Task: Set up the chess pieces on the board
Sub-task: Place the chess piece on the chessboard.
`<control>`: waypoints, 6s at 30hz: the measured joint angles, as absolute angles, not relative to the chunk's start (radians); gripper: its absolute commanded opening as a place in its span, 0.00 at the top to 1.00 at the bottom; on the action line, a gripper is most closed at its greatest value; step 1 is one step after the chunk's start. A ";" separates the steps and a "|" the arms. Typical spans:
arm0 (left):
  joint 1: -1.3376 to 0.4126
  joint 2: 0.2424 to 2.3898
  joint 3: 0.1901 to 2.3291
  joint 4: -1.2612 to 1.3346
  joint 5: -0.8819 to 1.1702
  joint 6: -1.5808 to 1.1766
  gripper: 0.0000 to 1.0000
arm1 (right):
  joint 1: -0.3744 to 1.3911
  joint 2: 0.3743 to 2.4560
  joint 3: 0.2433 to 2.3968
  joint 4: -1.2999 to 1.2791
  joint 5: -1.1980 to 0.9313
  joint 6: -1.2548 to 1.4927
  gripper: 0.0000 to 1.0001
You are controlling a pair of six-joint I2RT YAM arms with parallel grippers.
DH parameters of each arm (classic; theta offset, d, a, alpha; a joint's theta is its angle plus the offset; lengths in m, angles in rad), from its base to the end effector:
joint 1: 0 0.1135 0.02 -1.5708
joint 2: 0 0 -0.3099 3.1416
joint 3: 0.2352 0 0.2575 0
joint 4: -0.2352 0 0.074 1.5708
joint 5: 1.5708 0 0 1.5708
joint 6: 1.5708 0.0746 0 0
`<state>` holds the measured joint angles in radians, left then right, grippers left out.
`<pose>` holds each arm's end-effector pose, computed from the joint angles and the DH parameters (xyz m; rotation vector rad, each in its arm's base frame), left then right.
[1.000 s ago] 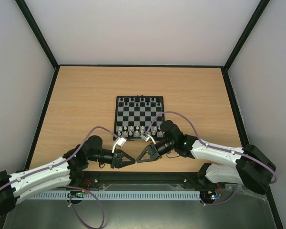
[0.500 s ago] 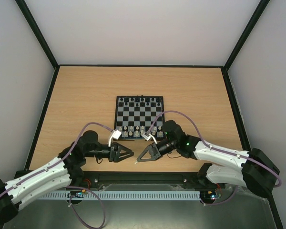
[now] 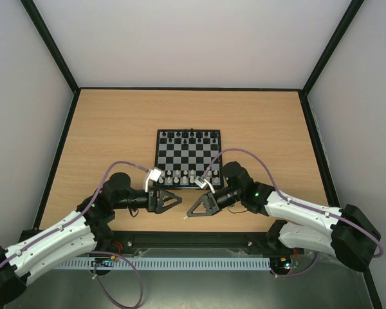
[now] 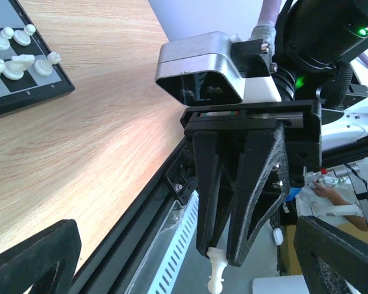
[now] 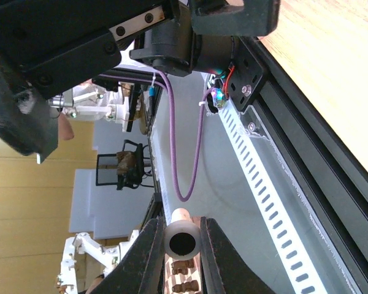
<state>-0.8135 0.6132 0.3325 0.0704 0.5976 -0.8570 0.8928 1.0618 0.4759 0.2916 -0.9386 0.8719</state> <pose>0.0770 -0.1425 0.2518 0.4640 2.0507 -1.6455 0.0935 0.2121 0.2614 -0.8397 2.1634 1.9441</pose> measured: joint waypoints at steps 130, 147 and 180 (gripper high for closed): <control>-0.766 1.305 1.005 -0.265 0.416 -0.764 0.98 | 0.651 0.685 0.710 -0.189 -0.569 0.746 0.24; -0.868 1.912 1.645 -0.862 0.015 -0.466 0.98 | 0.651 0.631 0.712 -0.371 -0.481 0.638 0.23; -0.920 2.057 1.643 -0.878 -0.079 -0.419 0.98 | 0.651 0.613 0.701 -0.400 -0.477 0.585 0.22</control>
<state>-0.9203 2.0571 1.6432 -0.8783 -0.0788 -0.4187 0.6510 0.6128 0.7013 -0.3996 -0.4774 0.5850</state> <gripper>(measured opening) 0.082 0.776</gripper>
